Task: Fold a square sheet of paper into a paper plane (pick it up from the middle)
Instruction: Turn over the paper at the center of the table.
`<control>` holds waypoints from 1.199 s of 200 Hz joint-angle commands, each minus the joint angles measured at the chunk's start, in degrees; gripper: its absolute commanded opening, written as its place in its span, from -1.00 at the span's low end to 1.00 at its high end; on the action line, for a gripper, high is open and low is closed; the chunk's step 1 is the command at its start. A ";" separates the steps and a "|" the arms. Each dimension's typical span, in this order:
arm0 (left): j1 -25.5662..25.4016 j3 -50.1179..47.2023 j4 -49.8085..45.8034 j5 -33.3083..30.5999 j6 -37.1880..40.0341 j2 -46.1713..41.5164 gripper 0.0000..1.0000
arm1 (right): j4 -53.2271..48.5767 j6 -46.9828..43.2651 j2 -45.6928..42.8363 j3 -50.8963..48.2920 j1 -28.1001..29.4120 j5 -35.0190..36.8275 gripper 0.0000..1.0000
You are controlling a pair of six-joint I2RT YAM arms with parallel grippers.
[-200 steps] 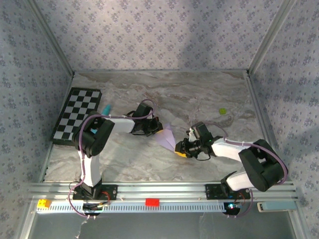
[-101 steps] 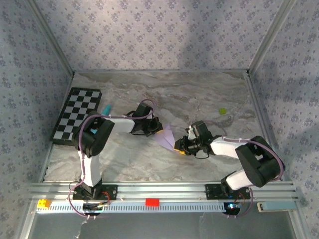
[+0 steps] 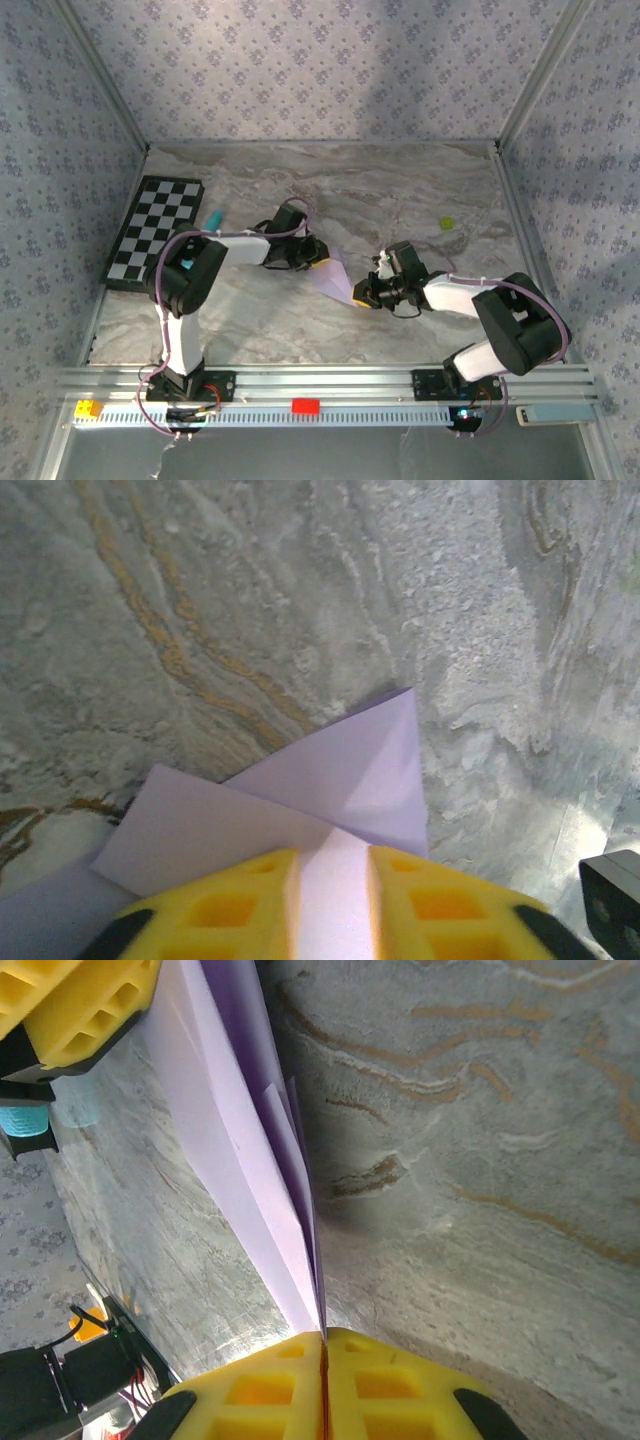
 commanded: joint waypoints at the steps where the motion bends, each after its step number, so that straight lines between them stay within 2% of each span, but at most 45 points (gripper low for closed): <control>1: 0.41 2.73 -2.97 0.35 1.96 -4.51 -0.37 | -0.98 -1.71 0.00 0.33 -0.39 -0.76 -0.87; 27: 0.36 3.22 -5.41 -1.41 5.09 -8.50 -0.19 | -3.81 -3.09 -1.60 1.38 -0.45 0.58 -0.88; 66: 0.41 -0.01 -7.66 -5.97 8.54 -16.84 -0.12 | -7.96 -4.45 -8.34 1.90 -0.40 5.78 -0.88; 99: 0.52 -3.68 -9.06 -9.27 10.55 -23.21 -0.10 | -15.83 -5.80 -14.69 3.02 -0.48 12.69 -0.90; 134: 0.88 -7.13 -8.70 -8.63 10.36 -28.32 -0.07 | -26.73 0.58 -21.37 4.98 -0.23 19.54 -0.90; 181: 1.81 -9.76 -11.79 -6.88 9.46 -32.68 -0.06 | -32.27 6.87 -34.09 3.91 0.74 25.61 -0.90; 205: 3.14 -11.13 -11.00 -6.05 7.53 -33.16 -0.06 | -35.00 7.52 -38.10 2.99 0.67 26.40 -0.89; 240: 4.41 -11.48 -11.72 -5.48 7.39 -34.73 -0.06 | -36.33 7.27 -39.46 2.73 0.84 25.51 -0.90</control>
